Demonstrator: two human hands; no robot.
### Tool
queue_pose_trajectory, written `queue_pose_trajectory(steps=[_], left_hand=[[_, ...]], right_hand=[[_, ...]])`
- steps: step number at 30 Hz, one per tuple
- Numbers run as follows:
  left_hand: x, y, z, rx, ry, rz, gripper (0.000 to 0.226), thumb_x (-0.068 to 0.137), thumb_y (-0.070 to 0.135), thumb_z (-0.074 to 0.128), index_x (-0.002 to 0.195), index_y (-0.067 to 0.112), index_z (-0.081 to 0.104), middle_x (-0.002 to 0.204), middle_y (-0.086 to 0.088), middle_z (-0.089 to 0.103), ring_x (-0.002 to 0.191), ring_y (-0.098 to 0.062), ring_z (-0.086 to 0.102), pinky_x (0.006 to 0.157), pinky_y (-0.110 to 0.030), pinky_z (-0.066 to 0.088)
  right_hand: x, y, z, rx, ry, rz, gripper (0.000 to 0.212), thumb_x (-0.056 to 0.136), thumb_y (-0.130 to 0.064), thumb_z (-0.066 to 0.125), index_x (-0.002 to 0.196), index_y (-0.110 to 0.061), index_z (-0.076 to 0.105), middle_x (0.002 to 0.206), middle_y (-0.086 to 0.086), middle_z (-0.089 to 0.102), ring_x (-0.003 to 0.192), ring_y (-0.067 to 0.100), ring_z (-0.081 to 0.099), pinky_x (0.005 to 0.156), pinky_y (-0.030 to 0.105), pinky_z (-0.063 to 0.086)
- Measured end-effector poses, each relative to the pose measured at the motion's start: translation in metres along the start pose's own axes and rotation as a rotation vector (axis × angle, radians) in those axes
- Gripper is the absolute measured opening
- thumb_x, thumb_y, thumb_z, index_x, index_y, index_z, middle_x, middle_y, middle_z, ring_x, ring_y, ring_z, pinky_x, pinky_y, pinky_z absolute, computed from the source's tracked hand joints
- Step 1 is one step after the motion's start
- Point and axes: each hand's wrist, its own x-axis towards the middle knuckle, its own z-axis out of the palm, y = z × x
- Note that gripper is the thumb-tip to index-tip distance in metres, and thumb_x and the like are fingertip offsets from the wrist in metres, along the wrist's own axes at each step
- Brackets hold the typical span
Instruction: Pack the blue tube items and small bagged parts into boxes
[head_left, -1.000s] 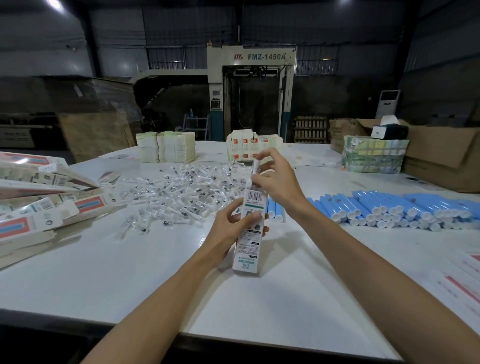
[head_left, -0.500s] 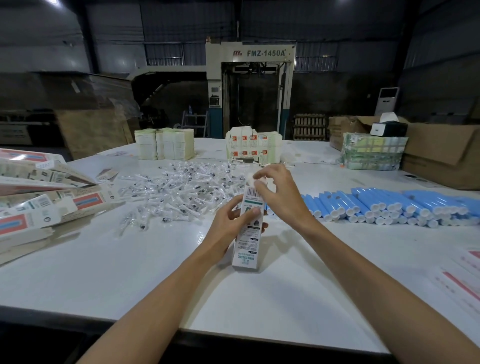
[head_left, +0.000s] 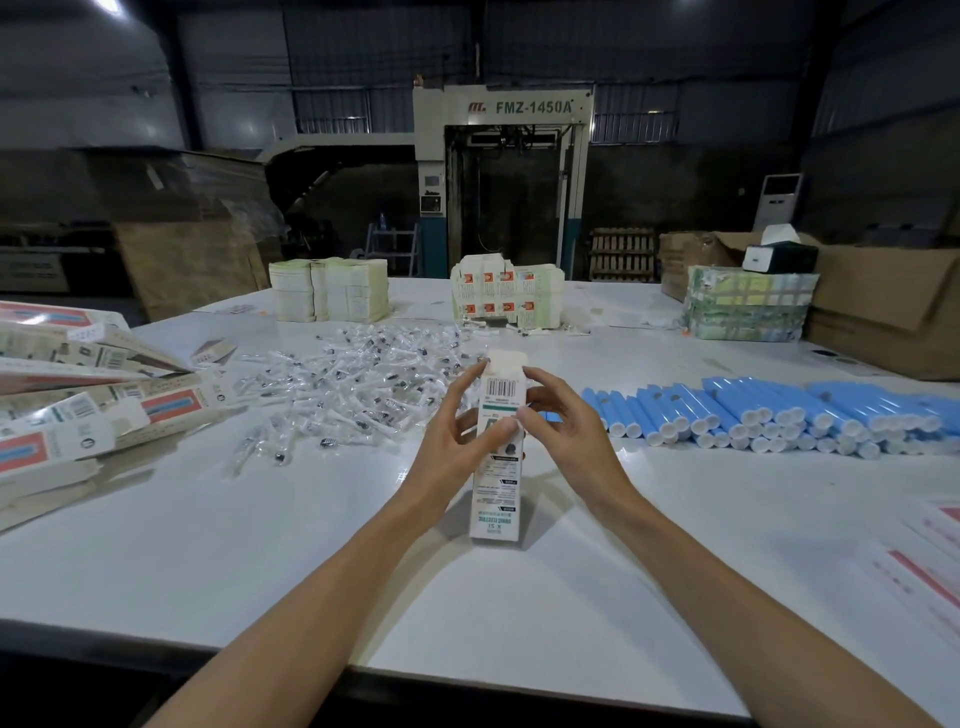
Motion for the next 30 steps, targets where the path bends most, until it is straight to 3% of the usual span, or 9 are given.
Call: queue_pose_trajectory(steps=[5, 10, 15, 19, 24, 30], left_hand=[[0.001, -0.001, 0.001, 0.031, -0.014, 0.013, 0.063, 0.098, 0.03, 0.081, 0.15, 0.048, 0.05, 0.126, -0.002, 0.078, 0.116, -0.02, 0.074, 0.087, -0.035, 0.064], [0.001, -0.003, 0.001, 0.024, -0.001, -0.025, 0.056, 0.091, 0.025, 0.089, 0.138, 0.036, 0.062, 0.114, -0.007, 0.082, 0.101, -0.023, 0.079, 0.078, -0.028, 0.062], [0.0, -0.003, 0.002, 0.033, -0.032, -0.053, 0.056, 0.09, 0.024, 0.089, 0.138, 0.034, 0.062, 0.115, -0.008, 0.082, 0.102, -0.026, 0.08, 0.08, -0.033, 0.063], [-0.002, -0.001, 0.004, 0.028, -0.087, -0.082, 0.055, 0.092, 0.021, 0.087, 0.139, 0.036, 0.062, 0.115, -0.009, 0.082, 0.099, -0.025, 0.079, 0.08, -0.032, 0.063], [-0.004, 0.0, 0.006, 0.038, -0.161, -0.099, 0.051, 0.095, 0.016, 0.084, 0.138, 0.032, 0.062, 0.113, -0.014, 0.081, 0.098, -0.032, 0.078, 0.082, -0.041, 0.065], [-0.005, 0.002, 0.007, 0.048, -0.159, -0.101, 0.051, 0.096, 0.013, 0.082, 0.139, 0.031, 0.062, 0.111, -0.013, 0.082, 0.094, -0.029, 0.079, 0.075, -0.035, 0.063]], right_hand=[[-0.001, -0.004, 0.0, 0.028, -0.041, 0.01, 0.034, 0.104, -0.01, 0.058, 0.133, -0.026, 0.063, 0.123, -0.002, 0.07, 0.114, 0.007, 0.064, 0.087, 0.013, 0.051], [0.003, 0.0, -0.005, -0.051, -0.112, 0.037, 0.03, 0.101, -0.006, 0.055, 0.124, -0.024, 0.064, 0.113, -0.005, 0.072, 0.109, 0.011, 0.064, 0.092, 0.022, 0.052], [0.005, 0.001, -0.014, -0.047, -0.081, 0.006, 0.011, 0.108, -0.021, 0.056, 0.112, -0.018, 0.066, 0.104, 0.003, 0.074, 0.097, 0.024, 0.068, 0.085, 0.034, 0.056], [0.006, -0.003, -0.021, 0.1, 0.062, 0.048, 0.012, 0.109, -0.024, 0.055, 0.115, -0.015, 0.06, 0.085, 0.01, 0.076, 0.074, 0.02, 0.067, 0.067, 0.031, 0.057], [0.01, -0.001, -0.028, 0.064, -0.029, 0.146, 0.013, 0.106, -0.017, 0.06, 0.117, -0.01, 0.06, 0.092, 0.015, 0.079, 0.077, 0.021, 0.071, 0.065, 0.032, 0.058], [0.012, -0.004, -0.031, -0.038, -0.081, 0.023, 0.002, 0.107, -0.012, 0.057, 0.106, -0.01, 0.058, 0.083, 0.015, 0.078, 0.071, 0.024, 0.069, 0.062, 0.038, 0.057]])
